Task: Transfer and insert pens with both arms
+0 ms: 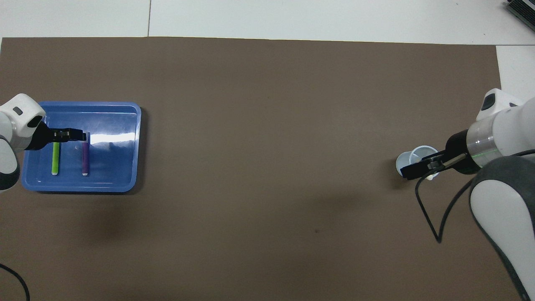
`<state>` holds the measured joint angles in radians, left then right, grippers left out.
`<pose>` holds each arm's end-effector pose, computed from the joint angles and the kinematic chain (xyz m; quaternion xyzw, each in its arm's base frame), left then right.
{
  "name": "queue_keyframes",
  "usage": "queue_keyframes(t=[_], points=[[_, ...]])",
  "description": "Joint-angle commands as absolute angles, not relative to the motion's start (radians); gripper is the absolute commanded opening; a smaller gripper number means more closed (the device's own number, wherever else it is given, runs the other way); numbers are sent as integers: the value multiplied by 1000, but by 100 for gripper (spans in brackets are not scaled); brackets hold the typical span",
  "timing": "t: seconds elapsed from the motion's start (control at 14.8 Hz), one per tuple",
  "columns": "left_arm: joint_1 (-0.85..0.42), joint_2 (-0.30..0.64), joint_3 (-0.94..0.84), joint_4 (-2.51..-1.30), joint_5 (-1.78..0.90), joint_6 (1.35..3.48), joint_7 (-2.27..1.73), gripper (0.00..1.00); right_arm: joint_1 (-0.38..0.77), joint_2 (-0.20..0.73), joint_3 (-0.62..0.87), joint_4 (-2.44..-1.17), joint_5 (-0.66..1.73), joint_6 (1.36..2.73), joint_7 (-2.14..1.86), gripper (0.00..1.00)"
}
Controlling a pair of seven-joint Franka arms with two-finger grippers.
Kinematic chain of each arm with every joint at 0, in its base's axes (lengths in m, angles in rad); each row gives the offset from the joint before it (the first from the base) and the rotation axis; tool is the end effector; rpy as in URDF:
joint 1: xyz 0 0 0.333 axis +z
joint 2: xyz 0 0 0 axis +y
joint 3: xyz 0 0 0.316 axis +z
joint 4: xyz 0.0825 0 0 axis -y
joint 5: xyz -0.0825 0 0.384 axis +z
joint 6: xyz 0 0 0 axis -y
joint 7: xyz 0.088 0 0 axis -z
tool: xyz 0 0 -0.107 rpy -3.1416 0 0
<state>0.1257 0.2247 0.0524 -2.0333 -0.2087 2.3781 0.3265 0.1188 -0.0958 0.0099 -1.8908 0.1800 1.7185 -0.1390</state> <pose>0.5914 0.1033 0.3475 0.9957 -0.0040 0.0759 0.0534 0.5180 0.0840 0.5385 -0.9886 -0.1163 0.0376 0.0880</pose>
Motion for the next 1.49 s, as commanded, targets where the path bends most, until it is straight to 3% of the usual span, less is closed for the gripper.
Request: queue_keyframes(t=[0.0, 0.54, 1.08, 1.42], points=[[137, 274, 44, -2019, -190, 2443, 337, 72, 173, -95, 18, -1896, 280, 1776, 70, 100], [137, 293, 43, -2020, -190, 2468, 339, 69, 282, -94, 20, -1922, 423, 1937, 403, 100], [127, 322, 41, -2022, -195, 2517, 334, 67, 284, -94, 20, -1925, 472, 1947, 448, 100], [121, 331, 41, -2022, -198, 2530, 333, 56, 284, -94, 20, -1925, 474, 1948, 449, 100]])
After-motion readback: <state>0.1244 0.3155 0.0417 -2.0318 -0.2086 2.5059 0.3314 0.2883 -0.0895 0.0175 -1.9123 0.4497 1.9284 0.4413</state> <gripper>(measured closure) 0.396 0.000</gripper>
